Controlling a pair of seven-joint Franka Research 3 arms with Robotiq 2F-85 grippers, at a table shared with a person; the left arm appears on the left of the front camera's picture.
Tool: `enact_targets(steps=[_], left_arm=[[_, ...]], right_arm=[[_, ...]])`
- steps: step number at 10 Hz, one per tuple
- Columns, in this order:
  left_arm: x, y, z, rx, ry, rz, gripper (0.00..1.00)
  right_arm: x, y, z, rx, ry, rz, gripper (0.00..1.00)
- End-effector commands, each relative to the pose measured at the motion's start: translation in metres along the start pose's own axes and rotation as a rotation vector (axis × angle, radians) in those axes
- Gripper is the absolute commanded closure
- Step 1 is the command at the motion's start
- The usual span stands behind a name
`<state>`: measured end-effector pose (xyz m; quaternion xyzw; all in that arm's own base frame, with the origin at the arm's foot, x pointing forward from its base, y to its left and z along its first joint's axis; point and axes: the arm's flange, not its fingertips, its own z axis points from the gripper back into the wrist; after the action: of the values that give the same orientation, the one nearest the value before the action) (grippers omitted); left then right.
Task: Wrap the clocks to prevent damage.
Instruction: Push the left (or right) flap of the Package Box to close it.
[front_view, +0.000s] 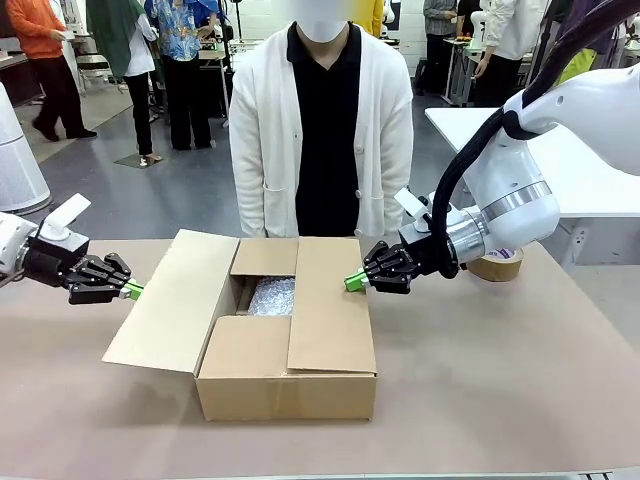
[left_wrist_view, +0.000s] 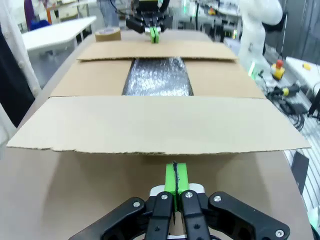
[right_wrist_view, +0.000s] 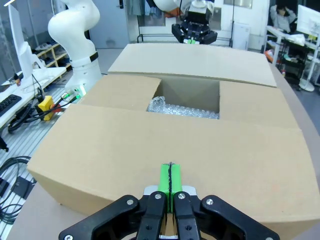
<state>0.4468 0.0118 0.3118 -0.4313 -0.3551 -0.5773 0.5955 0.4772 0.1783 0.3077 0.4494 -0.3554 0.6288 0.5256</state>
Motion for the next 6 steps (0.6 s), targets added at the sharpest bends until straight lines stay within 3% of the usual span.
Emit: enact_targets(steps=[1, 3, 6], left_arm=[[-0.028, 0.016, 0.003, 0.006, -0.104, -0.016, 1.0], [-0.045, 0.012, -0.014, -0.039, -0.15, -0.014, 1.0], [-0.012, 0.018, -0.027, -0.066, -0.211, -0.125, 1.0]], right_arm=[[-0.004, 0.001, -0.003, -0.004, 0.008, -0.009, 0.99], [-0.004, 0.001, -0.003, -0.004, 0.008, -0.009, 0.99], [-0.004, 0.001, -0.003, -0.004, 0.008, -0.009, 0.99]])
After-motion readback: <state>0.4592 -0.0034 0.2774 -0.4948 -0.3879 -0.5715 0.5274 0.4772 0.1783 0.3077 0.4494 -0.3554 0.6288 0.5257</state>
